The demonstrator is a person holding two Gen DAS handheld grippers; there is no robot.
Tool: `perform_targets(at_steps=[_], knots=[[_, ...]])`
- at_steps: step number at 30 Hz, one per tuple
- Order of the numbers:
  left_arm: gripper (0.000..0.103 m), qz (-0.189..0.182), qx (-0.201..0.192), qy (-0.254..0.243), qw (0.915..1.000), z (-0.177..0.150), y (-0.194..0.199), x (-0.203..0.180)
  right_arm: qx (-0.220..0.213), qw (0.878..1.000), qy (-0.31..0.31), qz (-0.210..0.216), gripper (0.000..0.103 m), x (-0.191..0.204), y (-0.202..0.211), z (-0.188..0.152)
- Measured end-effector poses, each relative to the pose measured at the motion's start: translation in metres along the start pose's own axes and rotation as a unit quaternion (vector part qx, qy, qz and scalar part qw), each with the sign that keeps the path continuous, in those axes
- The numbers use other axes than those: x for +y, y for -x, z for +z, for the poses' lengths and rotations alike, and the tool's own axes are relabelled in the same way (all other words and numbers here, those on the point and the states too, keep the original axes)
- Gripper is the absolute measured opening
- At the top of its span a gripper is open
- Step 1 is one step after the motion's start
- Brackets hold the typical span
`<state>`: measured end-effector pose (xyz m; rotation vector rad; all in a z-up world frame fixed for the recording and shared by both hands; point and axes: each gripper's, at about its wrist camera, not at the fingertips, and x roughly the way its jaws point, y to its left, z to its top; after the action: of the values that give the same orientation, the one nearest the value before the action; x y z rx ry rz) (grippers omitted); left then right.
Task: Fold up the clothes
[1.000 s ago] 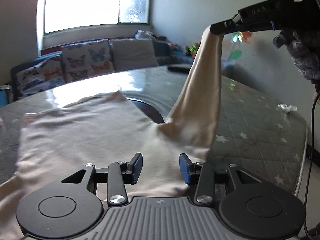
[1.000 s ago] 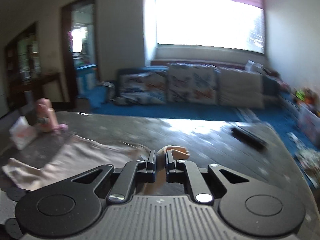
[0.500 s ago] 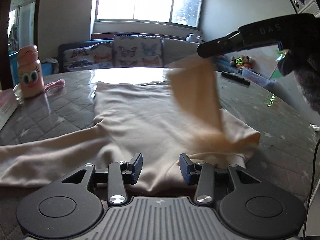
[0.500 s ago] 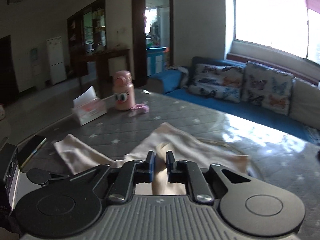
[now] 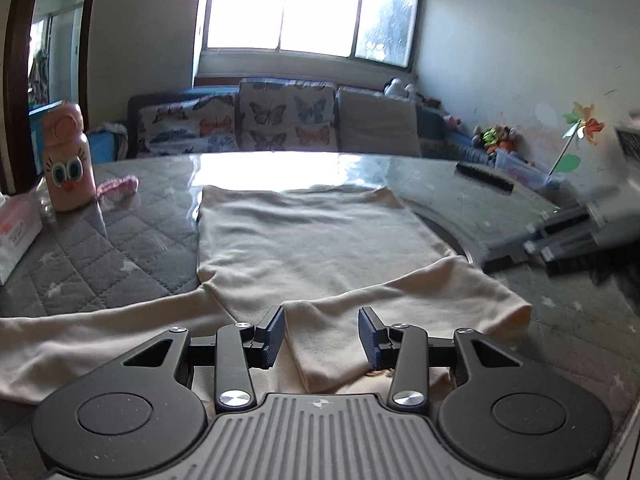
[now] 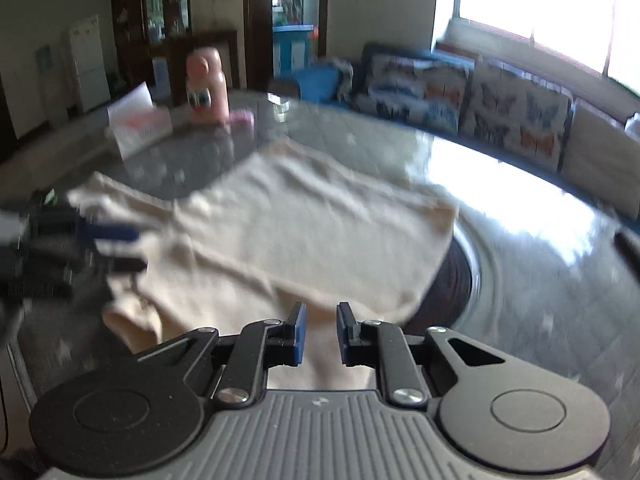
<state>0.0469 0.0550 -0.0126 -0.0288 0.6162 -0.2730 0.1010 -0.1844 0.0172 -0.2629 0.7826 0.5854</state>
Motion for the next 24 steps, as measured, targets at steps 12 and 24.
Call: perform_targets(at_steps=[12,24], knots=[[0.021,0.024,0.041,-0.021,0.9986,-0.002,-0.035,-0.008,0.003,1.0,-0.022,0.007,0.015,-0.019,-0.007,-0.02],[0.013,0.047,0.032,-0.022,0.9982,0.007,-0.03,0.003,-0.005,1.0,-0.007,-0.003,0.015,-0.012,-0.041,-0.01]])
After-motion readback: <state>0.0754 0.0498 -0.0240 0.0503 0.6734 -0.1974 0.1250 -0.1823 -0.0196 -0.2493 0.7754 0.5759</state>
